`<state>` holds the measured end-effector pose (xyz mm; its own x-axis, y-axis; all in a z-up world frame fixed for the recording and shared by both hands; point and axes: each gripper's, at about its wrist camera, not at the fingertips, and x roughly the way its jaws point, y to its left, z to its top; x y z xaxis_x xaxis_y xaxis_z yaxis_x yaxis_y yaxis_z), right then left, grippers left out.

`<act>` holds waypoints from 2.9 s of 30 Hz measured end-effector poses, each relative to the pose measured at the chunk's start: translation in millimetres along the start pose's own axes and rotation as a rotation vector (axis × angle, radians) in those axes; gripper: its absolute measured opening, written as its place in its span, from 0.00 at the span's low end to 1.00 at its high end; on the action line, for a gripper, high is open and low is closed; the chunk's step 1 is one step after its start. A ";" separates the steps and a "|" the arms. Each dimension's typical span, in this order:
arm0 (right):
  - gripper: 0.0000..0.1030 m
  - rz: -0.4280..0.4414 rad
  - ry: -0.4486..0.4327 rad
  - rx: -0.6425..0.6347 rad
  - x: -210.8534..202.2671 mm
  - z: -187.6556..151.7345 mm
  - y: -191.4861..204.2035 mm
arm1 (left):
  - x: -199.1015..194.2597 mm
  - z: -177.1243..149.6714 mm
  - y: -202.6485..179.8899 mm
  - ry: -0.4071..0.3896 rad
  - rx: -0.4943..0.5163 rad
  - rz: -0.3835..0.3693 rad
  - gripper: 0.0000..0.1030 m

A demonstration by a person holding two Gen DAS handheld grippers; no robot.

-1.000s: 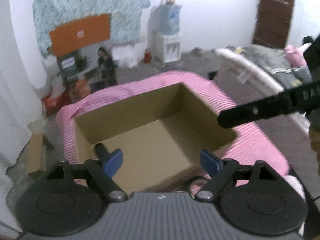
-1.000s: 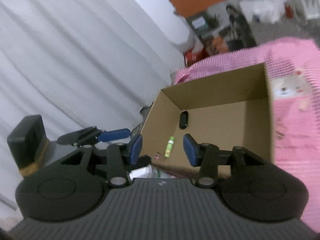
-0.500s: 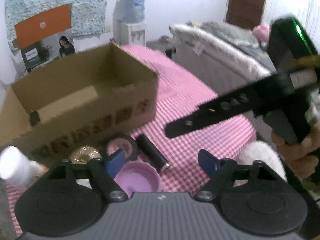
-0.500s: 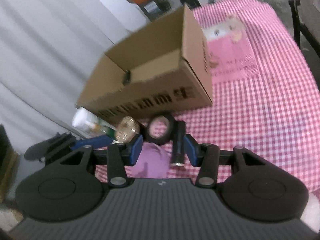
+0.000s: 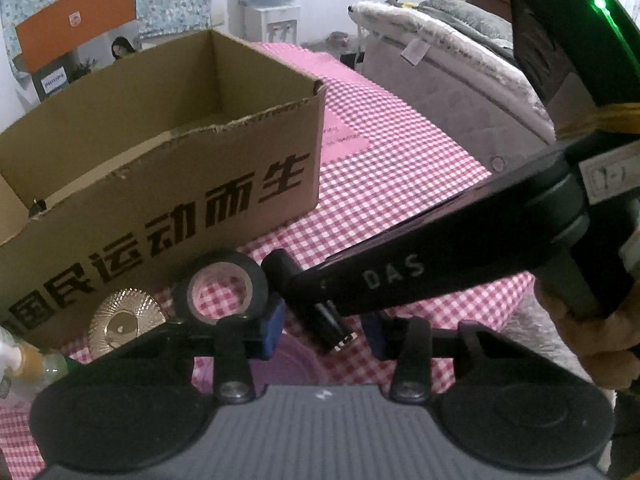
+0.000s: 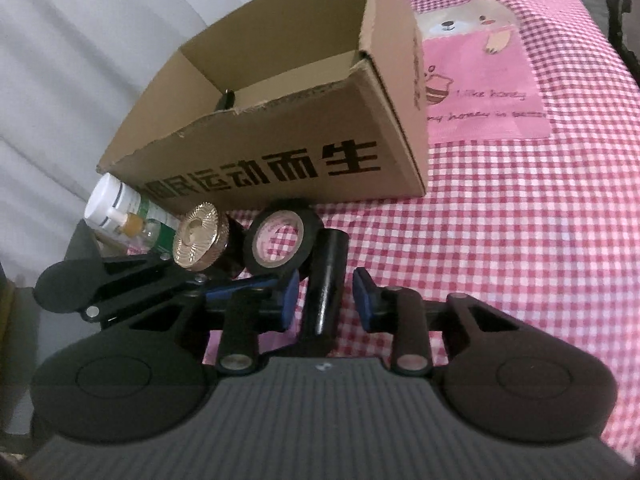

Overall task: Organize rigid objects
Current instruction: 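Return the right tool to the black cylinder and close on it, then lift the black cylinder upright with the right tool, then carry the black cylinder into the cardboard box with the right tool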

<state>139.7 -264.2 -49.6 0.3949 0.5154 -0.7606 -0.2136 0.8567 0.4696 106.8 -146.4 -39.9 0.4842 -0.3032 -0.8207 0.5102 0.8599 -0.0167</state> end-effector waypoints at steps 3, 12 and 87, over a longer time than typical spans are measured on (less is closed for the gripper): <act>0.23 -0.012 0.022 -0.019 6.1 2.0 3.3 | 4.9 0.8 2.8 0.012 -0.004 -0.006 0.41; 0.22 -0.030 0.022 0.001 5.6 0.5 0.4 | 9.7 3.1 3.5 0.022 0.001 -0.046 0.41; 0.21 0.046 -0.298 0.008 -112.7 -14.7 38.9 | -93.6 19.7 -29.3 -0.248 0.057 0.043 0.36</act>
<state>73.8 -288.6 47.8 0.6302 0.5229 -0.5739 -0.2308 0.8319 0.5046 60.5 -151.4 48.7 0.6627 -0.3642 -0.6544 0.5212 0.8517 0.0539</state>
